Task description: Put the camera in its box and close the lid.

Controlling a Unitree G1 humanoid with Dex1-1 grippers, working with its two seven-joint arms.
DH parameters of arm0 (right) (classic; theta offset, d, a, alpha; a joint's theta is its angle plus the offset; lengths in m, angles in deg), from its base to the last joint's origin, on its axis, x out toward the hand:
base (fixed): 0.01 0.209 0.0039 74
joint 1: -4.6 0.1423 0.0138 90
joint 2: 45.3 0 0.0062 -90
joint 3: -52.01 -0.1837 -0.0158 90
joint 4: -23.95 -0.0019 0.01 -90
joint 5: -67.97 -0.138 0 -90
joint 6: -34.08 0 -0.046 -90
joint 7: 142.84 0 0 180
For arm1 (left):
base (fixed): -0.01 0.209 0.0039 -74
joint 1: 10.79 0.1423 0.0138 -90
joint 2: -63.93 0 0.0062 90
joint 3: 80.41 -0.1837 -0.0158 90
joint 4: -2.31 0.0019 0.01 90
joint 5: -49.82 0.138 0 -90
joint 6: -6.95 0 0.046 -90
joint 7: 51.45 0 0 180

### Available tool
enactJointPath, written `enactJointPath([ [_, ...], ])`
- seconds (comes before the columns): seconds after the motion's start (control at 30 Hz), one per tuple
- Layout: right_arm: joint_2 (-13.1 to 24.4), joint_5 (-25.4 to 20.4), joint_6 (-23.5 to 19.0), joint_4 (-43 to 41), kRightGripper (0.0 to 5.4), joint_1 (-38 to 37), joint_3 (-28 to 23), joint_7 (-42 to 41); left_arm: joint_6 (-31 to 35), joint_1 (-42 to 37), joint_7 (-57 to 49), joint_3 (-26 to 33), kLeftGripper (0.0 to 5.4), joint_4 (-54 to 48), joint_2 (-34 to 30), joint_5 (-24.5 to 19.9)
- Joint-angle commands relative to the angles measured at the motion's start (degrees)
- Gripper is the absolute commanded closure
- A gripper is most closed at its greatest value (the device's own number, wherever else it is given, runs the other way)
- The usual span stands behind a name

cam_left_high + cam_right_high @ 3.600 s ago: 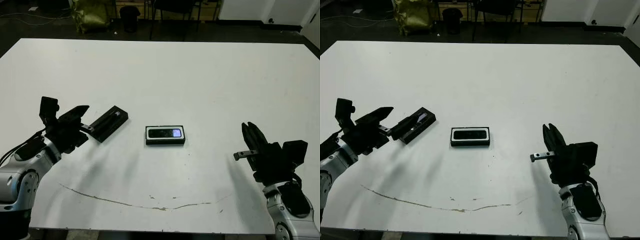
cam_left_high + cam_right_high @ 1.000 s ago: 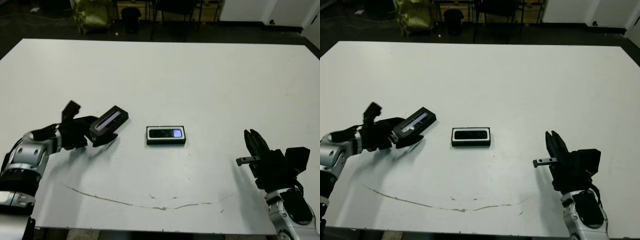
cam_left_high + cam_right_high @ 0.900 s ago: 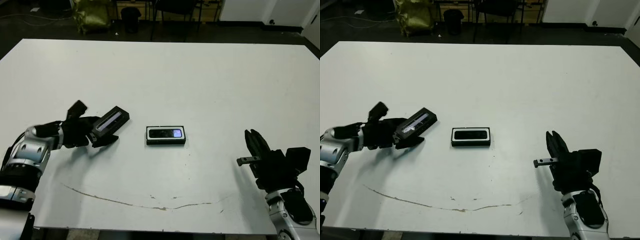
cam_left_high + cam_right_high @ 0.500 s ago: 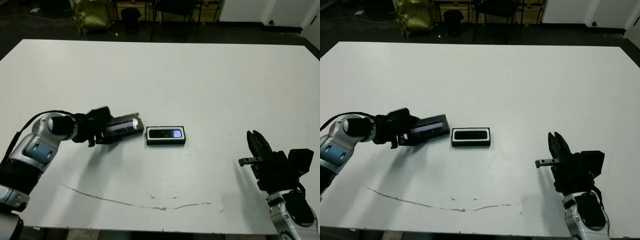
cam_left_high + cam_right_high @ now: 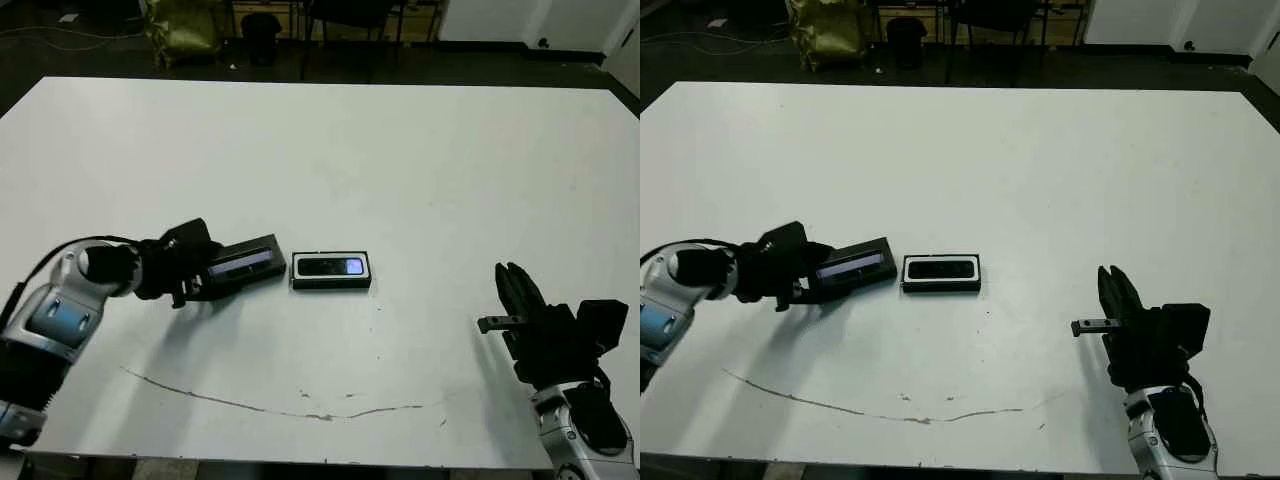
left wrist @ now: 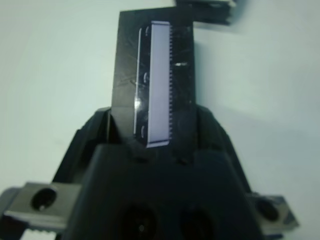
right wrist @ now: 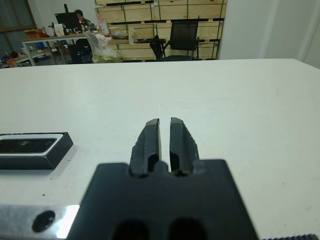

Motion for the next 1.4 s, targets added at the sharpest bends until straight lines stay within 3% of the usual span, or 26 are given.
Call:
enactJointPath([
  [0.03,-0.19,0.31,-1.21,0.04,5.40,-0.83,0.21,0.49,3.70,-7.95,3.40,0.08,2.86,-0.06,-2.07,0.19],
  [0.27,-0.39,1.44,-0.55,-0.05,5.40,-1.34,1.07,0.61,4.31,-20.08,10.17,-1.92,2.86,4.22,-1.36,0.12],
  [0.57,-0.88,1.86,-0.29,0.11,5.40,-1.72,1.39,0.42,8.98,-24.32,16.05,-6.43,2.86,3.27,2.17,-0.82],
  [0.77,-1.25,1.85,-0.46,-0.31,5.40,-2.16,1.61,0.77,13.23,-20.87,16.81,-8.67,2.86,2.17,5.03,-2.43],
  [0.93,-1.35,2.00,0.24,0.10,5.40,-2.13,1.59,0.52,16.70,-15.38,13.61,-7.16,2.86,0.82,7.44,-5.42],
  [1.4,-1.30,2.51,-0.11,0.12,5.40,-2.08,1.68,0.55,14.26,-2.15,0.11,-4.85,2.86,-5.12,10.20,-6.47],
])
